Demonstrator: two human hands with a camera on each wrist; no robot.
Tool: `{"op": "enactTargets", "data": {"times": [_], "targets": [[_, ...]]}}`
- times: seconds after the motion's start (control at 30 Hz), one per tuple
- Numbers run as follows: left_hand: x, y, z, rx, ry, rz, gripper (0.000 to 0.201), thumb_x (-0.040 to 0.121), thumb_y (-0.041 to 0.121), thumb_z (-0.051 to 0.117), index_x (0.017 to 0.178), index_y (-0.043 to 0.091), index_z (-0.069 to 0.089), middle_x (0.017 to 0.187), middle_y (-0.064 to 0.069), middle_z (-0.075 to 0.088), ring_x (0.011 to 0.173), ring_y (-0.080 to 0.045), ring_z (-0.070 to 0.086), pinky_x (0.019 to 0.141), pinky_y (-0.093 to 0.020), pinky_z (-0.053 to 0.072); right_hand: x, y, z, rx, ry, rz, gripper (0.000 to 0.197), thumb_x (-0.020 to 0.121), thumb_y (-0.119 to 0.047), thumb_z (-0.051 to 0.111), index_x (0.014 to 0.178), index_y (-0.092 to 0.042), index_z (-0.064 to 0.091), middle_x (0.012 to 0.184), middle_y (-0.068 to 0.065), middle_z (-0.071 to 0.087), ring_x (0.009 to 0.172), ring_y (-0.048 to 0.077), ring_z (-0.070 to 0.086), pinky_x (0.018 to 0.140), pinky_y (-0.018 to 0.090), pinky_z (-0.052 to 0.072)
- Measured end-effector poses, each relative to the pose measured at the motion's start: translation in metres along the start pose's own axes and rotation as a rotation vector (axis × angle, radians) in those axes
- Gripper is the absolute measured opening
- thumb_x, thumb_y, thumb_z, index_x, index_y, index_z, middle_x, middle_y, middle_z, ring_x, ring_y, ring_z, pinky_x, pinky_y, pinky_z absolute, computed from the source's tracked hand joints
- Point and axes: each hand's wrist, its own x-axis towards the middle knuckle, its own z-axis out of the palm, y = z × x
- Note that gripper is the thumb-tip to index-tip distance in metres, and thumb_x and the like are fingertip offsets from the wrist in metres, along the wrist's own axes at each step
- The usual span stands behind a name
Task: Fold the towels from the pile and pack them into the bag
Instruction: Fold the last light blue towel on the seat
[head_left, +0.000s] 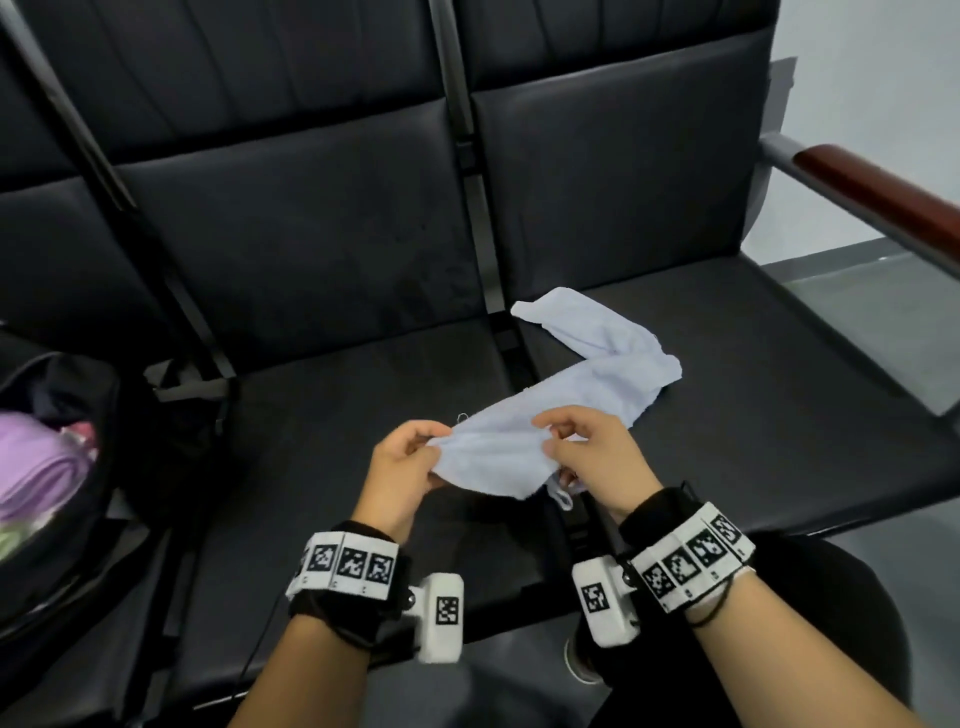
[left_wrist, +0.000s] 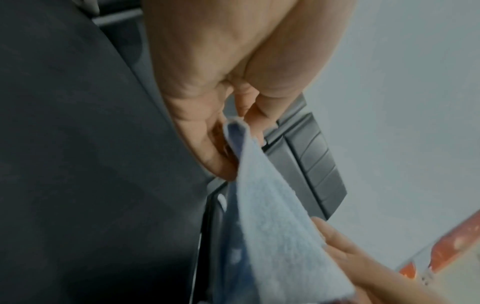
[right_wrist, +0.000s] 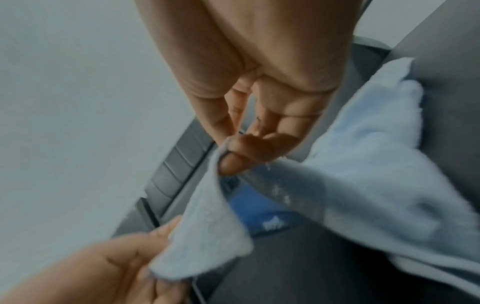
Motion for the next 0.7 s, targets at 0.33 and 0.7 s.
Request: {"op": "enactTargets", "data": {"times": [0.33, 0.7], "targets": [[-0.063, 0.025, -0.112, -0.173, 0.17, 0.134, 0.031, 0.093, -0.006, 0.052, 0.086, 0.015, 0.073, 0.088, -0.003, 0.076, 0.079, -0.012, 0.072, 0.063, -0.025, 0.058, -0.043, -0.079, 0.093, -0.147, -0.295, -0.336, 0.043, 0.078, 0.015, 0.065, 0.111, -0.012, 0.072, 0.109, 0.005, 0.066, 0.094, 0.013, 0.066, 0.086, 0.023, 0.055], [-0.11, 0.002, -0.196, 0.144, 0.399, 0.158, 0.022, 0.093, -0.001, 0.06, 0.102, 0.015, 0.072, 0.097, -0.005, 0.066, 0.077, -0.003, 0.058, 0.066, -0.011, 0.045, -0.054, -0.081, 0.207, -0.299, -0.323, -0.373, 0.012, 0.086, -0.014, 0.07, 0.076, -0.021, 0.072, 0.069, -0.009, 0.065, 0.062, 0.0, 0.053, 0.062, 0.016, 0.044]]}}
